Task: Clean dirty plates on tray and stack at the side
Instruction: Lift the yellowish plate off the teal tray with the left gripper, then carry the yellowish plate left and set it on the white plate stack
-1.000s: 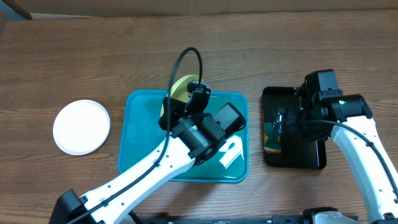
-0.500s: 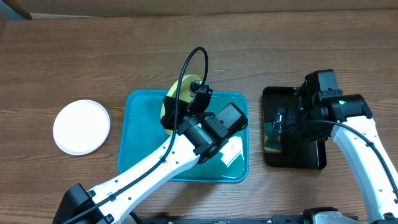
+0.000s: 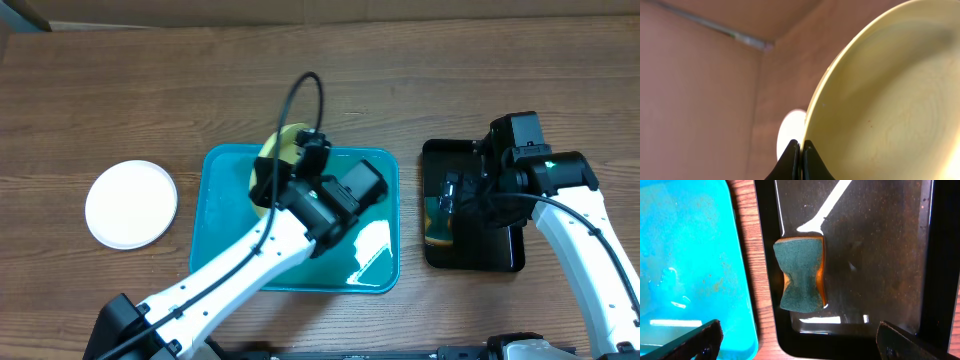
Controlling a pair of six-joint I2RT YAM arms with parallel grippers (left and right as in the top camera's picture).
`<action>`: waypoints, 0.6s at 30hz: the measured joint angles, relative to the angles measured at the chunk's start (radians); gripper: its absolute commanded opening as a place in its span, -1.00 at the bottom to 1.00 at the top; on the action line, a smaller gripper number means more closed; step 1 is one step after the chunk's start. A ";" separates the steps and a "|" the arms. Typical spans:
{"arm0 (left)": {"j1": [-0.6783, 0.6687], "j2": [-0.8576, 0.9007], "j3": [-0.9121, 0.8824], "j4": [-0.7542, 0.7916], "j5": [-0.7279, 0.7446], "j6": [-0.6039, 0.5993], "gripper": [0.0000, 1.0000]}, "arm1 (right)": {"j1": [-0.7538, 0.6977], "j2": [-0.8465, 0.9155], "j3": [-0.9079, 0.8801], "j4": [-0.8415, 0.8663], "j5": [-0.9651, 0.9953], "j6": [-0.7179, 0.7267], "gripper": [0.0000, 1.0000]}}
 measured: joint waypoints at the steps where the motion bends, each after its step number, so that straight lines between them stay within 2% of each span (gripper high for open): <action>1: 0.031 0.000 0.000 -0.013 0.019 -0.001 -0.92 | 0.000 0.000 0.000 -0.001 0.000 0.000 1.00; 8: 0.319 -0.005 0.000 -0.045 0.201 -0.033 -0.92 | 0.000 0.000 0.000 -0.001 0.000 0.000 1.00; 18: 0.790 -0.100 0.000 0.053 0.629 -0.025 -0.92 | 0.000 0.000 0.000 0.000 0.000 0.000 1.00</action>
